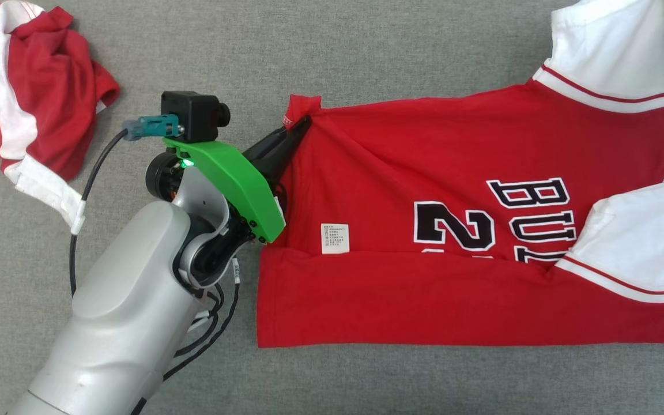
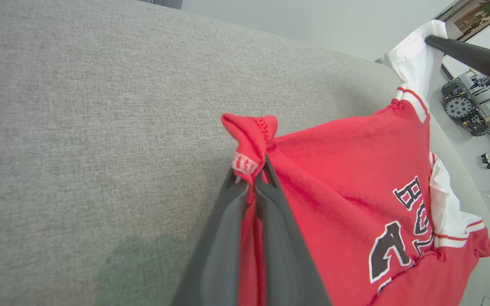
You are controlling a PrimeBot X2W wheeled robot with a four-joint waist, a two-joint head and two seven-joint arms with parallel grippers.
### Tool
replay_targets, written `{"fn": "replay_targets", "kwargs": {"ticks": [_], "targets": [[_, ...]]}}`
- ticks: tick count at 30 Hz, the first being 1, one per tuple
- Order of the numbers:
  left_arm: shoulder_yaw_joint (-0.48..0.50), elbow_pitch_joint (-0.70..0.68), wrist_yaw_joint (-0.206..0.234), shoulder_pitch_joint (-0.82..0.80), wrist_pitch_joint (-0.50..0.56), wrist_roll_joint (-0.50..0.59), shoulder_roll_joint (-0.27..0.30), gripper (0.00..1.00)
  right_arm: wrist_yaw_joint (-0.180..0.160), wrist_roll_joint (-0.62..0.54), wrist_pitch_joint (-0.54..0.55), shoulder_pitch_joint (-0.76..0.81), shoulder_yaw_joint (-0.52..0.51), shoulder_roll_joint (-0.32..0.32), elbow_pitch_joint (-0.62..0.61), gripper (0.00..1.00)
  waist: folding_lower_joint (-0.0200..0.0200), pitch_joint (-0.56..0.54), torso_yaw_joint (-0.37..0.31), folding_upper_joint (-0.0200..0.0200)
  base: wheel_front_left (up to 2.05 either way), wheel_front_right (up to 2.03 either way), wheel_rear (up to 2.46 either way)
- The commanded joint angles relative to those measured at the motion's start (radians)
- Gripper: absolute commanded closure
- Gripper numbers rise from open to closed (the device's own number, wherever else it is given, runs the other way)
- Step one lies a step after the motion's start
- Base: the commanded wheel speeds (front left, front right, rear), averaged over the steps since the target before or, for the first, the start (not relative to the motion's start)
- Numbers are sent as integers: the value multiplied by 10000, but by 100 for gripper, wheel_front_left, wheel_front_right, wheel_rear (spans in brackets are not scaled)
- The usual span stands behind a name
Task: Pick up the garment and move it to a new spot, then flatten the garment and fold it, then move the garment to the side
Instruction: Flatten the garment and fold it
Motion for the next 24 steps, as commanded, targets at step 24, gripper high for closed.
{"fn": "replay_targets", "kwargs": {"ticks": [24], "targets": [[-80,-2207,647,4123,-1518,-119,1355,78,1,9,-2242,7512,-2196,1356,-2886,100,0,-2372,-1312,-1,0,0,0]]}}
